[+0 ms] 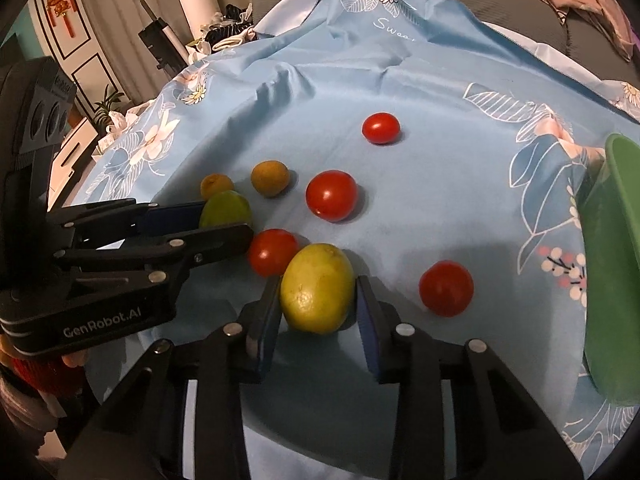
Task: Organize fruits
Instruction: 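Grasp the green mango with the right gripper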
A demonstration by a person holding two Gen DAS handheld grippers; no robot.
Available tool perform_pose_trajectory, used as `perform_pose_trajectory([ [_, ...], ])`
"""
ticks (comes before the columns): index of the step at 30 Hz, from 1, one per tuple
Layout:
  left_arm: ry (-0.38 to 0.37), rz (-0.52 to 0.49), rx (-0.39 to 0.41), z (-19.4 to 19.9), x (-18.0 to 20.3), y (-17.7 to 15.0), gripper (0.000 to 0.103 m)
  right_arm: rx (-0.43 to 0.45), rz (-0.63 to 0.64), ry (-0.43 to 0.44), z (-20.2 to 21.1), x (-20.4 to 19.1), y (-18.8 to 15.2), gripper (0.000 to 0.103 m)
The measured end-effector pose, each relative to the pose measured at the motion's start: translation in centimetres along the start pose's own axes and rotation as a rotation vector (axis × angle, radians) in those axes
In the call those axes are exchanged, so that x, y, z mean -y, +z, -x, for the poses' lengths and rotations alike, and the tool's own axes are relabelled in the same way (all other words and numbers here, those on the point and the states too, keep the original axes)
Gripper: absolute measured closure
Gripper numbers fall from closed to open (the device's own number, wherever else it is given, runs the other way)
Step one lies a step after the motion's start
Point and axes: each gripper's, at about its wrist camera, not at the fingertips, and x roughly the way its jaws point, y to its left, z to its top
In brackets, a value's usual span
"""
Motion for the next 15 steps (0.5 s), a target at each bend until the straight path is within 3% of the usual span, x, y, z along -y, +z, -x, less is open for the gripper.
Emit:
perform_pose_trajectory([
  [15, -0.010, -0.026, 0.040, 3.9, 1.4, -1.1, 0.064, 0.104, -0.030, -0.044, 5.3, 0.3, -1.1, 0.067],
])
